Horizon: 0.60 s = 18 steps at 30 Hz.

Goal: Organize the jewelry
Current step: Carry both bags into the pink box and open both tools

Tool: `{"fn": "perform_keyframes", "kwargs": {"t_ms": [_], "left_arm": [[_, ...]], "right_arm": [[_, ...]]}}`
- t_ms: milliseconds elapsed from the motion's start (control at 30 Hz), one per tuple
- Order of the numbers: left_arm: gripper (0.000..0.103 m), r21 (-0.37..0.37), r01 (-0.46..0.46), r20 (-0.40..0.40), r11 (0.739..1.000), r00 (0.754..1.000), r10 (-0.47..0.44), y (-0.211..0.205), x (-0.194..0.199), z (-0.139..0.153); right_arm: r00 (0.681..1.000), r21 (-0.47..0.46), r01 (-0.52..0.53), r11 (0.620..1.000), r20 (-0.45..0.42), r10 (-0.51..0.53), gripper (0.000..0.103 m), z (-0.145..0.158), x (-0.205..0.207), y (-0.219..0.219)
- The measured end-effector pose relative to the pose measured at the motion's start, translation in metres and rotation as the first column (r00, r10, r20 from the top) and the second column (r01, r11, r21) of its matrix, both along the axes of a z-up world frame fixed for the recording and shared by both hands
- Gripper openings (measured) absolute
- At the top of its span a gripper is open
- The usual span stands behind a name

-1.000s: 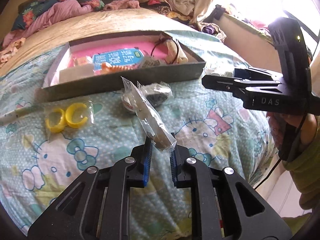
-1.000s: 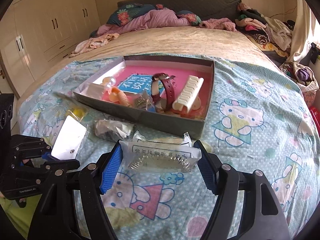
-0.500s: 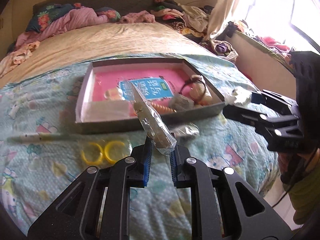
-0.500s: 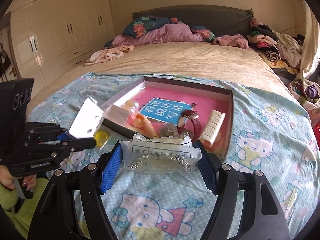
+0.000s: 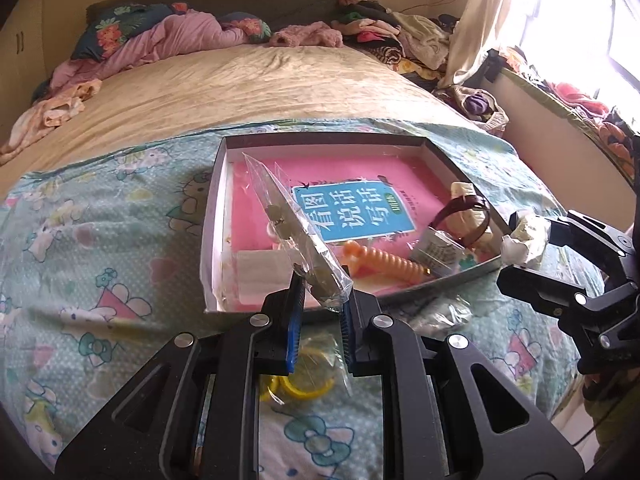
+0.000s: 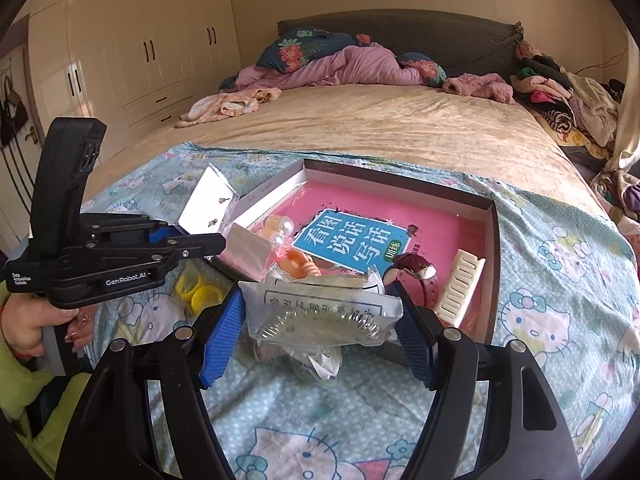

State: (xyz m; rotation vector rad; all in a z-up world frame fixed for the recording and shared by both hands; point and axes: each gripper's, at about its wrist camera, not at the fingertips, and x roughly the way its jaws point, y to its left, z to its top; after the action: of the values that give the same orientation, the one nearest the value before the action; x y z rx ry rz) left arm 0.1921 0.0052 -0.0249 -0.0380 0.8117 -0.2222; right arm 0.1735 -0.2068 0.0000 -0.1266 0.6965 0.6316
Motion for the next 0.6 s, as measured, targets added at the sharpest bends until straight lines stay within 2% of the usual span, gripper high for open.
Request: {"fn": "perform_keyframes", "kwargs": {"t_ms": [600], "left_arm": [[0.01, 0.006, -0.01, -0.047, 1.0, 0.999, 0.01, 0.012, 0.027, -0.019]], "right_arm": [[0.999, -0.045, -0.028, 0.999, -0.041, 0.027, 0.069, -0.025, 0.039, 0.041]]}}
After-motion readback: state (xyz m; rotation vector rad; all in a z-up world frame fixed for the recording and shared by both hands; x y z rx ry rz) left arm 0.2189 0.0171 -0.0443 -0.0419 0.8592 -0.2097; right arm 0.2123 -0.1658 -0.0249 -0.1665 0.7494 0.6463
